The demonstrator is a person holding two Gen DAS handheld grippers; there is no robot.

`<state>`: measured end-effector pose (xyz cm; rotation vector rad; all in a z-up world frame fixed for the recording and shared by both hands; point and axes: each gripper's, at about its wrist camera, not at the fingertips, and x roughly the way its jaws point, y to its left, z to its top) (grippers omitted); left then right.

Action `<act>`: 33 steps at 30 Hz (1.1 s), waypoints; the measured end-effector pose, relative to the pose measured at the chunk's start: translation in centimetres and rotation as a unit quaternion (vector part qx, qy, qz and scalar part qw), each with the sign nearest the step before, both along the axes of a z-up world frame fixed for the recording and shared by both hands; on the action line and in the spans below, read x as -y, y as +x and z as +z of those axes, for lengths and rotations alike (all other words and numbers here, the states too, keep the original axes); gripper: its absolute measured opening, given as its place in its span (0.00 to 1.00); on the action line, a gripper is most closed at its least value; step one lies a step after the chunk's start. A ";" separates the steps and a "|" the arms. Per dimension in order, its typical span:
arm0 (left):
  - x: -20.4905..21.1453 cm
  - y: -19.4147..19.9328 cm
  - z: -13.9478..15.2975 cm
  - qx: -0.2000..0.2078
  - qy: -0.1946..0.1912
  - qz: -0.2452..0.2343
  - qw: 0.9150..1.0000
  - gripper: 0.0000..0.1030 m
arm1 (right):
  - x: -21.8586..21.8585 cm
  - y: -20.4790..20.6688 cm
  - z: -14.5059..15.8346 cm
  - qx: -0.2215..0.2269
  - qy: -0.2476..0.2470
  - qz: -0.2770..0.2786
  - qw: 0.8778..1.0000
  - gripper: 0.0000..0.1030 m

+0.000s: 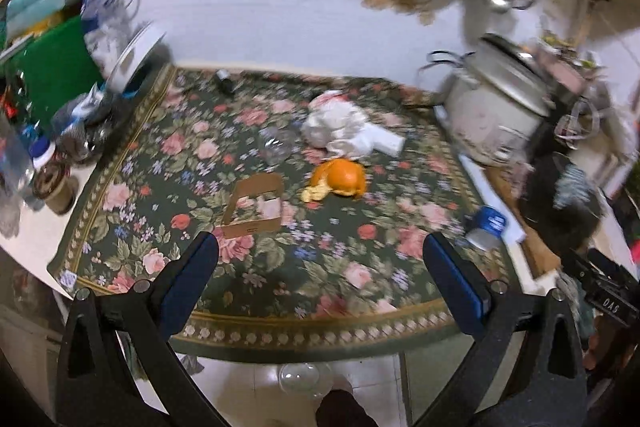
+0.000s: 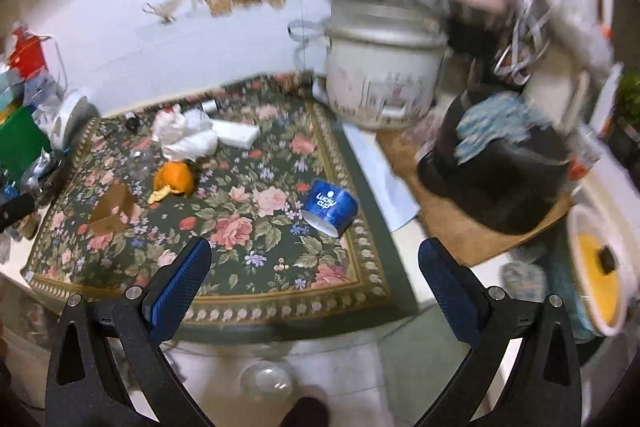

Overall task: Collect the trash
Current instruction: 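Grasp the brown paper sleeve with the left tool while the right tool grasps the blue Lucky cup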

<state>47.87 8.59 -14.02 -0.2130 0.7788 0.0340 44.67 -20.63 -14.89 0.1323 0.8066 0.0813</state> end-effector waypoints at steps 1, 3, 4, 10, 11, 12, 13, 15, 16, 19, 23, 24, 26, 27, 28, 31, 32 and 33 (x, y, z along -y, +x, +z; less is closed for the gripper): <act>-0.3 0.9 -0.9 -0.010 0.004 0.018 1.000 1.00 | 0.5 1.3 -0.7 -0.015 0.009 0.001 1.000 0.99; -0.9 2.3 -2.3 -0.026 0.003 0.037 0.999 1.00 | 1.3 4.0 -2.2 -0.045 0.029 -0.002 0.999 0.99; -1.4 3.2 -3.3 -0.038 0.000 0.046 0.998 1.00 | 1.5 4.8 -2.7 -0.054 0.035 -0.005 0.998 0.99; -3.9 7.2 -7.5 -0.080 -0.028 0.086 0.993 1.00 | 2.3 10.8 -6.5 -0.121 0.057 -0.010 0.991 0.91; -4.2 8.0 -8.1 -0.087 -0.033 0.090 0.992 1.00 | 2.3 11.4 -6.9 -0.130 0.062 -0.009 0.990 0.89; -4.3 8.5 -8.6 -0.090 -0.035 0.092 0.991 1.00 | 2.3 12.1 -7.4 -0.139 0.069 -0.008 0.988 0.89; -4.5 9.3 -9.2 -0.094 -0.035 0.093 0.991 1.00 | 2.3 12.7 -7.8 -0.147 0.078 -0.008 0.986 0.88; -4.6 10.5 -9.9 -0.100 -0.031 0.098 0.990 1.00 | 2.3 13.3 -8.2 -0.158 0.092 -0.001 0.983 0.84; -4.8 11.0 -10.3 -0.104 -0.028 0.101 0.989 1.00 | 2.4 13.9 -8.5 -0.160 0.091 0.002 0.983 0.83; -5.2 12.8 -11.9 -0.119 -0.015 0.105 0.987 1.00 | 2.0 15.1 -9.2 -0.170 0.076 0.011 0.982 0.81; -5.6 14.4 -13.8 -0.152 0.013 0.111 0.982 1.00 | 1.8 15.8 -9.8 -0.179 0.073 0.026 0.981 0.71; -5.6 14.6 -14.2 -0.156 0.016 0.113 0.981 0.99 | 1.8 15.9 -9.8 -0.179 0.072 0.028 0.981 0.70; -5.7 14.8 -14.5 -0.157 0.020 0.117 0.980 0.91 | 1.7 16.0 -9.7 -0.173 0.063 0.028 0.982 0.70; -5.7 14.8 -14.7 -0.157 0.020 0.116 0.980 0.88 | 1.9 15.9 -9.6 -0.171 0.063 0.031 0.983 0.68; -5.7 14.8 -14.9 -0.160 0.018 0.115 0.980 0.84 | 1.8 16.0 -9.6 -0.171 0.064 0.033 0.983 0.68; -5.6 14.6 -15.1 -0.161 0.016 0.117 0.980 0.75 | 1.9 15.9 -9.4 -0.167 0.071 0.039 0.983 0.68; -5.5 14.6 -15.0 -0.160 0.018 0.118 0.980 0.75 | 1.8 15.8 -9.3 -0.165 0.072 0.042 0.983 0.68; -5.3 14.4 -14.9 -0.159 0.019 0.119 0.980 0.75 | 1.7 15.7 -9.1 -0.162 0.072 0.045 0.983 0.68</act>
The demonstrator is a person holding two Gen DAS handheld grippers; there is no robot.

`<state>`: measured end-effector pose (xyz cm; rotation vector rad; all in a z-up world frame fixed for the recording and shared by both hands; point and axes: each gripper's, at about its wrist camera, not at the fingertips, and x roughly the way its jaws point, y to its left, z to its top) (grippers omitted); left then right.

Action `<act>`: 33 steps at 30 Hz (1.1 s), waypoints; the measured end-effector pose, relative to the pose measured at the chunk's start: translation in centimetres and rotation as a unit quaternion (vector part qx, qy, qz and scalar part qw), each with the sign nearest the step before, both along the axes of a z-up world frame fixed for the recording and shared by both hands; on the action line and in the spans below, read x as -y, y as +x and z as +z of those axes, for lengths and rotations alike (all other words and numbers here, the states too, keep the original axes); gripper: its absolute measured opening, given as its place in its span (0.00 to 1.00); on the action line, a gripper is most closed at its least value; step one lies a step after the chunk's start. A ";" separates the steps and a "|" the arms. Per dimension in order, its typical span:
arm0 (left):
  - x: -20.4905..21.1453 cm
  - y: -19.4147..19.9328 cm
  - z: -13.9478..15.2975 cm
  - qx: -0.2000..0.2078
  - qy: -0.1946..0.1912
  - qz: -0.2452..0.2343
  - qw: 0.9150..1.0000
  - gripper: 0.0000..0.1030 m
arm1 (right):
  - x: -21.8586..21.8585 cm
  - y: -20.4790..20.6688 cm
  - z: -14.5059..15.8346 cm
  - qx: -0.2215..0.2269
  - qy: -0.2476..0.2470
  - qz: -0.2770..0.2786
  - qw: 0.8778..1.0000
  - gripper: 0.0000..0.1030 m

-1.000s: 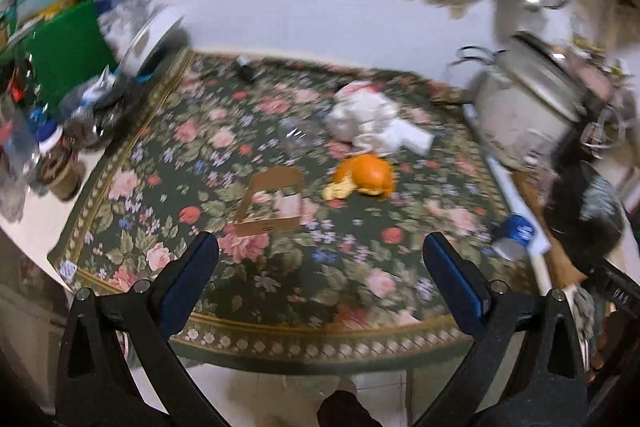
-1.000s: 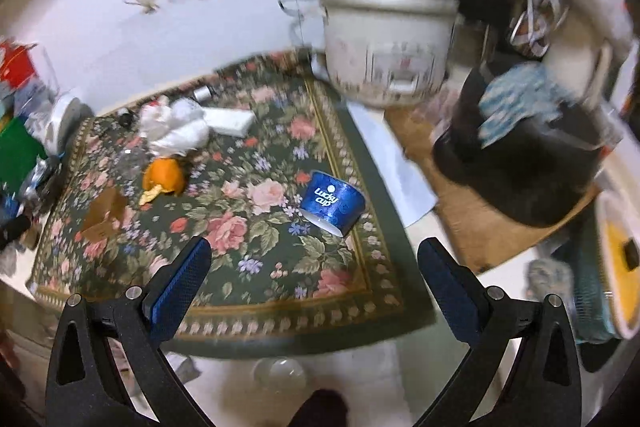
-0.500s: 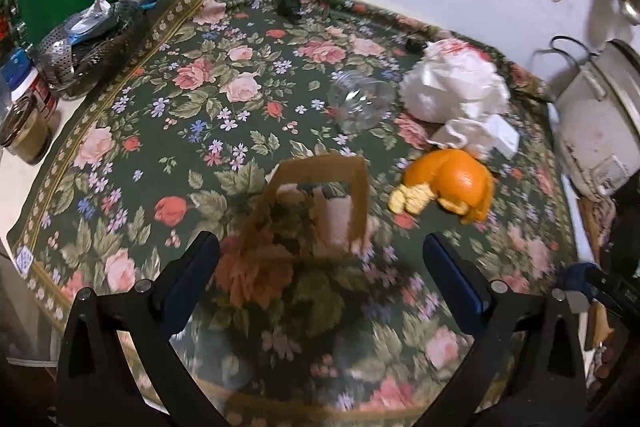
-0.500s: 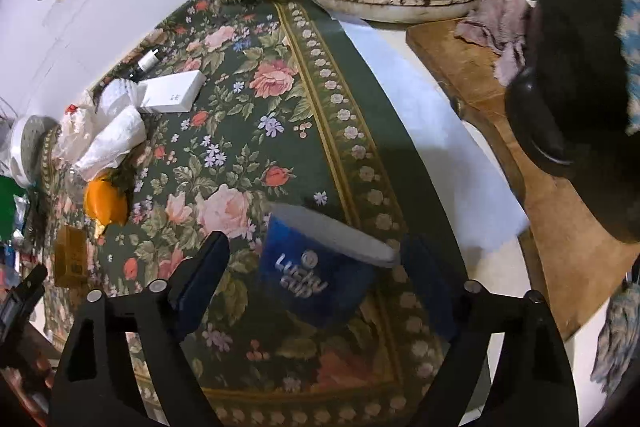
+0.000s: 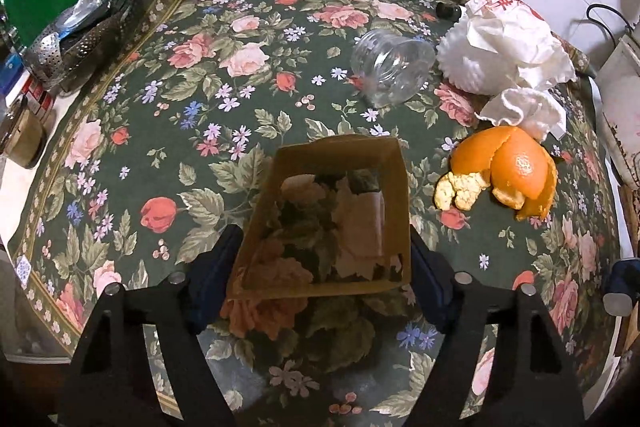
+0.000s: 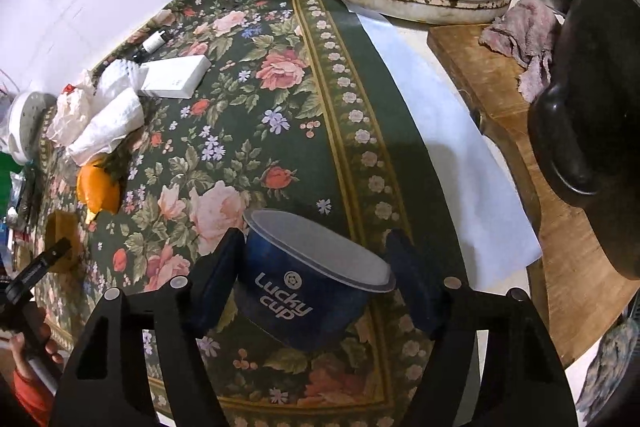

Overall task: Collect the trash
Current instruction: 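Grasp the brown paper sleeve with the left tool while the right tool grasps the blue Lucky cup, then carry the paper sleeve and blue cup down over the floor trash bin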

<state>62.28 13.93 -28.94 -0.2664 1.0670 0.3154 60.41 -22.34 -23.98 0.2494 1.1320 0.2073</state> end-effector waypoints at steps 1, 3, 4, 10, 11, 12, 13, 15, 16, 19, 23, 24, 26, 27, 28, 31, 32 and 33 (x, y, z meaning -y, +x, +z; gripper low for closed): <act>0.0 -0.3 0.2 0.002 0.001 0.002 1.000 0.75 | -0.1 -0.1 0.3 0.005 0.002 0.003 1.000 0.68; 0.2 -0.9 0.6 0.008 -0.003 0.006 1.000 0.75 | -0.4 -0.3 0.8 0.011 0.009 0.010 1.000 0.68; 0.2 -1.4 1.1 0.014 -0.006 0.007 1.000 0.75 | -0.6 -0.4 1.2 0.015 0.015 0.015 1.000 0.68; 0.5 -4.2 4.4 0.052 -0.011 0.008 0.999 0.75 | -2.8 -1.9 4.1 0.052 0.028 0.049 0.997 0.68; 0.5 -4.6 5.0 0.058 -0.013 0.005 0.998 0.75 | -3.2 -2.4 4.7 0.060 0.029 0.054 0.996 0.68; 0.4 -5.1 5.5 0.063 -0.015 0.002 0.998 0.75 | -3.8 -3.0 5.4 0.068 0.030 0.057 0.996 0.68; 0.5 -5.8 6.2 0.069 -0.017 -0.005 0.997 0.75 | -4.1 -3.6 5.9 0.075 0.031 0.059 0.995 0.68; 0.4 -6.9 7.3 0.079 -0.017 -0.020 0.997 0.75 | -5.2 -5.3 7.2 0.093 0.034 0.060 0.993 0.68; 0.4 -7.7 7.9 0.085 -0.017 -0.029 0.996 0.75 | -5.7 -5.9 7.7 0.099 0.034 0.059 0.993 0.68; 0.4 -9.9 9.3 0.097 -0.011 -0.056 0.994 0.75 | -7.4 -8.5 9.1 0.119 0.032 0.051 0.991 0.68; 0.1 -13.5 10.5 0.106 0.000 -0.101 0.989 0.75 | -9.6 -12.5 10.3 0.139 0.030 0.036 0.989 0.68; -0.1 -14.4 10.7 0.108 0.000 -0.111 0.988 0.75 | -10.1 -13.3 10.5 0.143 0.030 0.033 0.989 0.68; -0.2 -16.5 11.0 0.111 0.006 -0.131 0.985 0.75 | -11.1 -15.4 10.7 0.151 0.030 0.025 0.988 0.68; -0.2 -17.4 11.1 0.111 0.009 -0.139 0.984 0.75 | -11.6 -16.3 10.8 0.153 0.031 0.022 0.988 0.68; -0.2 -18.3 11.1 0.112 0.011 -0.147 0.983 0.75 | -12.0 -17.4 10.8 0.156 0.032 0.017 0.987 0.68; -0.3 -21.1 11.1 0.112 0.010 -0.170 0.979 0.75 | -13.0 -20.2 10.9 0.161 0.034 0.009 0.986 0.68; -0.2 -22.0 11.0 0.110 0.009 -0.178 0.978 0.75 | -13.3 -21.0 10.9 0.162 0.034 0.008 0.986 0.68; -0.2 -22.7 10.8 0.108 0.008 -0.183 0.977 0.75 | -13.5 -21.9 10.8 0.161 0.034 0.007 0.986 0.68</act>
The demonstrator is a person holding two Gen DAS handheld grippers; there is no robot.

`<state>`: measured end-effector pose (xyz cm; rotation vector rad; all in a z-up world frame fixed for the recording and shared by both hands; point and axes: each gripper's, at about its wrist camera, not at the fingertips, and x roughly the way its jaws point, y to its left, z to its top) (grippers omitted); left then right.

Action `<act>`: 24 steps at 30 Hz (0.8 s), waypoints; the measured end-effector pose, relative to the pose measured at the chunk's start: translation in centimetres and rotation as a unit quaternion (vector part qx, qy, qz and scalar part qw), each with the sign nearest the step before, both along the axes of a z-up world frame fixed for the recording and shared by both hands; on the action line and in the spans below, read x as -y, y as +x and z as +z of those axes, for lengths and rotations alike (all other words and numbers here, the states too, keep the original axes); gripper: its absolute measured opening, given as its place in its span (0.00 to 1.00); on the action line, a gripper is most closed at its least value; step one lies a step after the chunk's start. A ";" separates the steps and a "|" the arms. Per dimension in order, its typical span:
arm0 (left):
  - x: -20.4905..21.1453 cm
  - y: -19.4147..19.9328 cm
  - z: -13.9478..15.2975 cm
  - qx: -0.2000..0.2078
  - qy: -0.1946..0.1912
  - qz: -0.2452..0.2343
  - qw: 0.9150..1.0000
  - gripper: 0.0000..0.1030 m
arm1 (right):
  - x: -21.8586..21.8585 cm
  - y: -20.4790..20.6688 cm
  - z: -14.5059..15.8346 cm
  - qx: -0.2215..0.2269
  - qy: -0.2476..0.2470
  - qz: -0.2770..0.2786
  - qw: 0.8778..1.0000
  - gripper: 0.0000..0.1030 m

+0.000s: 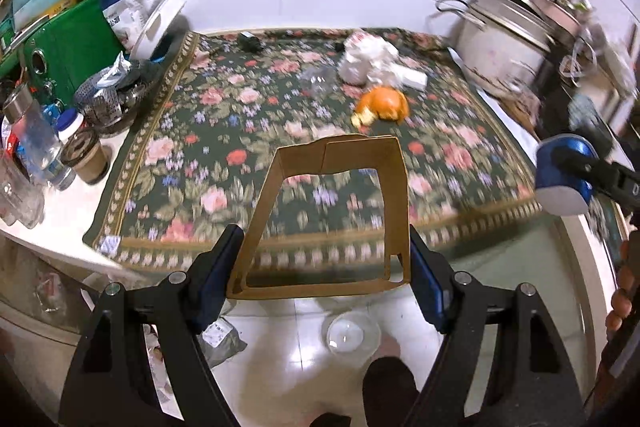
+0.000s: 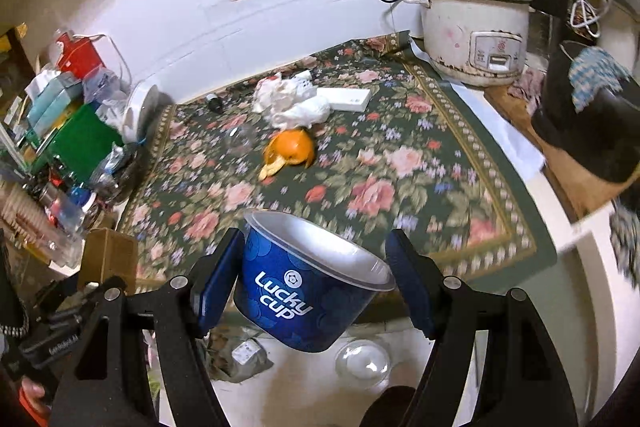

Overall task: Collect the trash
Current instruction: 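Carry the paper sleeve and blue cup down over the floor trash bin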

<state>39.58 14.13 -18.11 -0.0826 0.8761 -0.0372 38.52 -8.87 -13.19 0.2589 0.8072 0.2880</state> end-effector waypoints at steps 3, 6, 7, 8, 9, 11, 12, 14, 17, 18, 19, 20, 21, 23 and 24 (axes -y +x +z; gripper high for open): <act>0.4 -2.1 -0.5 -0.013 -0.006 -0.022 1.000 0.75 | -0.4 -1.9 -0.3 -0.005 -0.004 0.001 1.000 0.68; 1.2 -3.8 -1.3 -0.024 -0.012 -0.043 0.999 0.75 | -0.9 -3.8 -0.4 -0.003 -0.014 0.006 1.000 0.68; 1.4 -4.1 -1.6 -0.027 -0.014 -0.047 0.998 0.75 | -1.0 -4.3 -0.5 -0.002 -0.021 0.007 1.000 0.68; 1.8 -4.6 -2.1 -0.033 -0.015 -0.052 0.998 0.75 | -1.0 -4.8 -0.7 -0.003 -0.026 0.010 1.000 0.68; 2.0 -4.9 -2.6 -0.038 -0.016 -0.054 0.998 0.75 | -1.0 -5.2 -1.0 -0.005 -0.029 0.014 0.999 0.68; 2.6 -5.4 -3.6 -0.048 -0.018 -0.055 0.997 0.75 | -0.8 -5.6 -1.6 -0.012 -0.033 0.021 0.999 0.68; 2.9 -5.6 -4.1 -0.053 -0.020 -0.054 0.997 0.75 | -0.7 -5.6 -2.0 -0.016 -0.033 0.025 0.999 0.68; 3.6 -5.7 -5.4 -0.066 -0.025 -0.054 0.996 0.75 | -0.7 -5.5 -2.9 -0.023 -0.036 0.037 0.998 0.68; 4.7 -5.6 -7.8 -0.079 -0.029 -0.056 0.995 0.75 | -0.7 -5.3 -4.6 -0.027 -0.041 0.055 0.997 0.68; 5.2 -5.5 -8.6 -0.082 -0.027 -0.055 0.995 0.75 | -0.7 -5.1 -5.6 -0.031 -0.042 0.061 0.997 0.68; 5.6 -5.3 -9.6 -0.086 -0.025 -0.053 0.995 0.75 | -0.7 -5.0 -6.4 -0.035 -0.041 0.065 0.996 0.68; 6.0 -5.1 -10.9 -0.093 -0.027 -0.049 0.994 0.75 | -0.6 -4.8 -7.4 -0.040 -0.039 0.071 0.996 0.68; 6.3 -4.9 -12.0 -0.099 -0.029 -0.045 0.994 0.75 | -0.6 -4.6 -8.7 -0.047 -0.037 0.077 0.995 0.68; 6.7 -4.5 -14.7 -0.110 -0.037 -0.033 0.993 0.75 | -0.5 -4.3 -11.3 -0.060 -0.037 0.084 0.994 0.68; 6.9 -4.3 -16.2 -0.116 -0.040 -0.026 0.992 0.75 | -0.4 -4.1 -13.0 -0.069 -0.037 0.087 0.993 0.68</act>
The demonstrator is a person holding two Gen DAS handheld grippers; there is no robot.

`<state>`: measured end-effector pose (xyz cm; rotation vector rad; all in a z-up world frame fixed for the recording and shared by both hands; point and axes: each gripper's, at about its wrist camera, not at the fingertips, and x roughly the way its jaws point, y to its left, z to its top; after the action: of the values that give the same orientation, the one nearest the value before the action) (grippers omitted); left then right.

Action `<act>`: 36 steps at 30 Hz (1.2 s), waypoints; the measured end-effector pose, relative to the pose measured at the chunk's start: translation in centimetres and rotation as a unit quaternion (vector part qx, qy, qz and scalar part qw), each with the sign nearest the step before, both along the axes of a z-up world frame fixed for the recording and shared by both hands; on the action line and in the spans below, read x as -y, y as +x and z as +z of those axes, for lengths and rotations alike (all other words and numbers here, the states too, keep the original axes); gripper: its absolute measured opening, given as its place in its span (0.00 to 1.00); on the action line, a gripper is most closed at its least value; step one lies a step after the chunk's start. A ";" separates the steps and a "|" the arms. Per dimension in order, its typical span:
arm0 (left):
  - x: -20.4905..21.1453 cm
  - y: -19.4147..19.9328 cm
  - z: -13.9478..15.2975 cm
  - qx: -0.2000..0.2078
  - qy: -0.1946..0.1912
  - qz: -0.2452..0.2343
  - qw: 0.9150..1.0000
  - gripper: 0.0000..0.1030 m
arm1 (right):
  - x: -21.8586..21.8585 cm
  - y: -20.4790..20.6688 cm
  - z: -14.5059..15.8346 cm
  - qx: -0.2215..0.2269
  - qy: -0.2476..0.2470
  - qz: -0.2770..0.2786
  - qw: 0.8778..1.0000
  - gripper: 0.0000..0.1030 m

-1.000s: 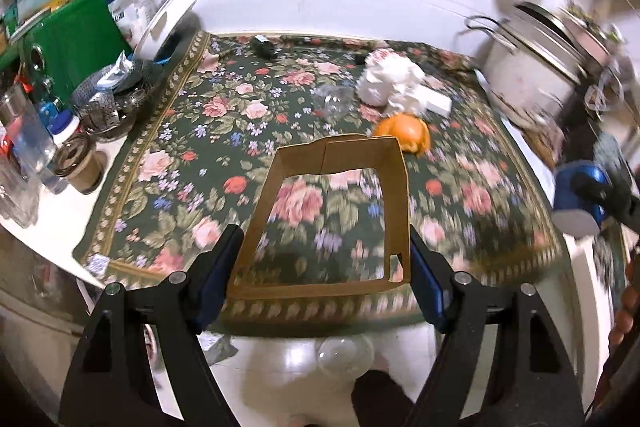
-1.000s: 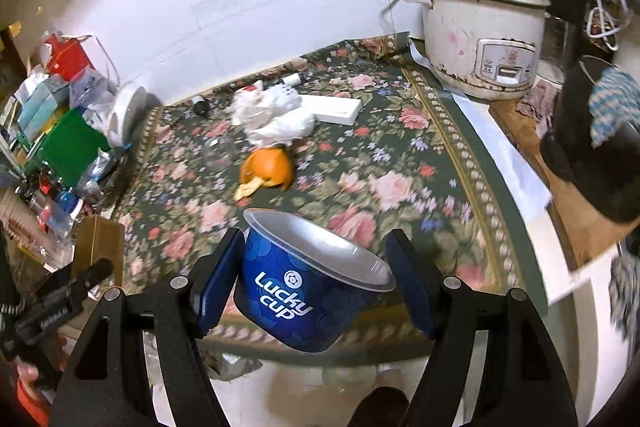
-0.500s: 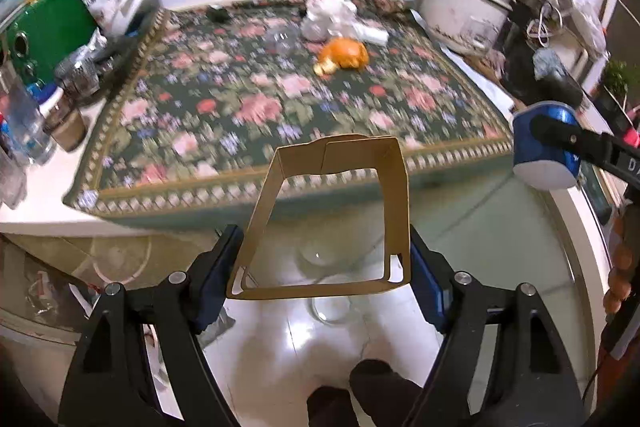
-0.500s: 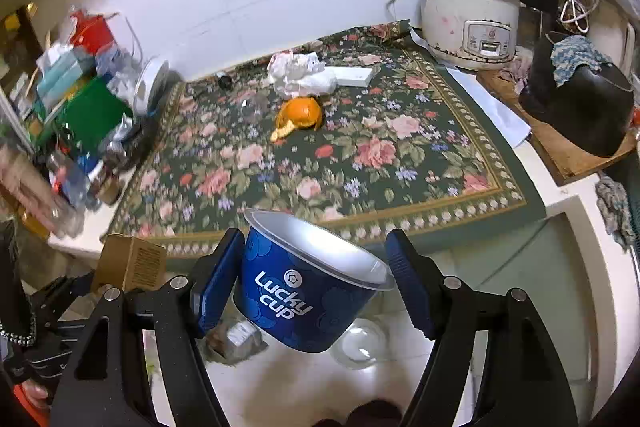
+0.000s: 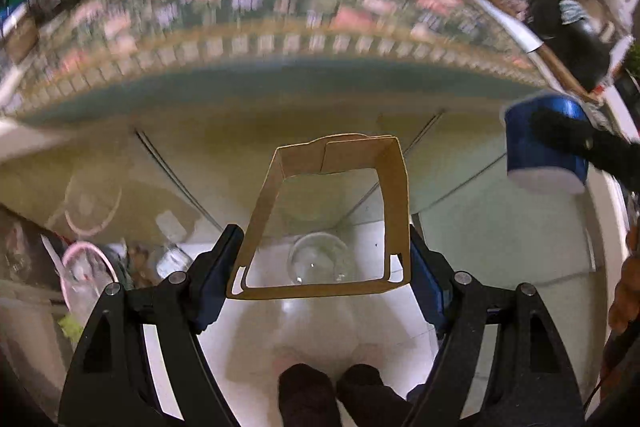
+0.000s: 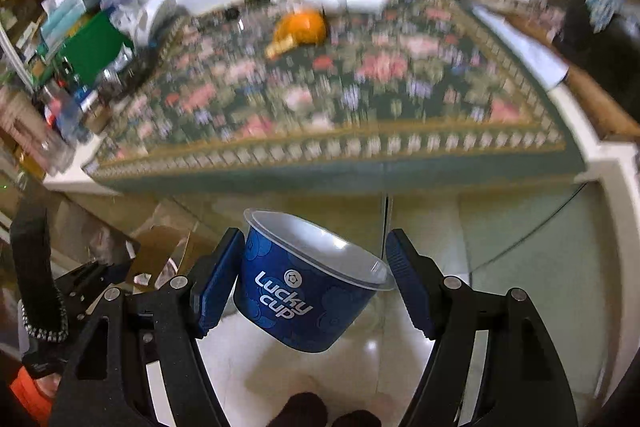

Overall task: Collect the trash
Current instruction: 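Carry the paper sleeve and blue cup down over the floor trash bin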

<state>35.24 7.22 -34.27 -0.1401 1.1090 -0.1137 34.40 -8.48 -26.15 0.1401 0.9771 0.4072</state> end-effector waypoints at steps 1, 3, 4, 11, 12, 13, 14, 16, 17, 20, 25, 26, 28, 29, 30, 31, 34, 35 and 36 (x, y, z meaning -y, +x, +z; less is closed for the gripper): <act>0.1 0.1 -1.4 -0.003 -0.002 0.007 1.000 0.75 | 0.0 0.1 -1.2 -0.006 0.000 0.001 1.000 0.68; 0.0 0.2 -4.6 -0.010 -0.006 0.024 1.000 0.75 | 0.1 0.4 -5.4 -0.025 -0.001 0.003 1.000 0.68; 0.0 0.2 -6.3 -0.014 -0.007 0.030 0.999 0.75 | 0.1 0.6 -7.0 -0.032 -0.004 0.004 0.999 0.68; -1.5 0.7 -18.9 -0.040 -0.008 0.064 0.997 0.75 | -1.6 2.4 -22.6 -0.091 -0.027 0.017 0.995 0.68; -1.8 0.8 -20.8 -0.043 -0.007 0.068 0.997 0.75 | -2.1 2.7 -24.9 -0.101 -0.022 0.020 0.994 0.68; -2.1 0.8 -22.1 -0.046 -0.007 0.071 0.996 0.75 | -2.5 3.0 -26.4 -0.106 -0.021 0.023 0.994 0.68; -2.4 1.0 -23.7 -0.049 -0.006 0.074 0.996 0.75 | -3.0 3.3 -28.2 -0.111 -0.021 0.026 0.993 0.68; -2.7 1.1 -26.4 -0.053 -0.002 0.080 0.995 0.75 | -4.0 3.7 -31.7 -0.117 -0.025 0.034 0.992 0.69; -2.9 1.1 -27.6 -0.054 -0.002 0.082 0.995 0.75 | -4.4 3.8 -32.8 -0.118 -0.022 0.038 0.992 0.69; -3.4 1.3 -30.6 -0.061 -0.005 0.086 0.994 0.75 | -5.3 4.1 -36.0 -0.129 -0.001 0.050 0.990 0.69; -3.2 1.5 -33.5 -0.075 -0.004 0.091 0.993 0.75 | -5.6 4.9 -37.8 -0.133 0.010 0.055 0.990 0.70; -3.0 1.6 -33.8 -0.077 -0.005 0.090 0.993 0.75 | -5.5 4.8 -37.7 -0.129 0.005 0.054 0.990 0.70; -2.3 1.9 -34.5 -0.084 -0.008 0.082 0.993 0.75 | -5.0 4.9 -37.0 -0.124 -0.003 0.050 0.991 0.70; -2.1 2.1 -34.9 -0.085 -0.003 0.076 0.993 0.75 | -4.5 4.8 -36.5 -0.121 -0.008 0.042 0.992 0.70; -1.4 2.4 -35.1 -0.085 0.004 0.068 0.994 0.75 | -4.1 5.0 -36.3 -0.119 -0.011 0.037 0.992 0.70; -0.9 2.7 -35.4 -0.085 0.006 0.061 0.994 0.75 | -3.5 4.9 -35.9 -0.116 -0.011 0.031 0.993 0.70; 1.4 3.9 -36.8 -0.097 -0.007 0.037 0.995 0.75 | -1.5 4.8 -34.8 -0.105 -0.007 0.015 0.994 0.70; 2.3 4.4 -37.5 -0.103 -0.011 0.027 0.994 0.75 | -0.8 4.6 -34.4 -0.101 -0.007 0.010 0.995 0.71; 3.2 4.9 -38.1 -0.107 -0.014 0.016 0.994 0.75 | -0.2 4.5 -34.1 -0.096 -0.009 0.005 0.995 0.71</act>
<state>40.13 3.99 -72.41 -0.1996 1.3181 -0.0867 38.89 -8.33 -60.24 0.1607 1.1717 0.3981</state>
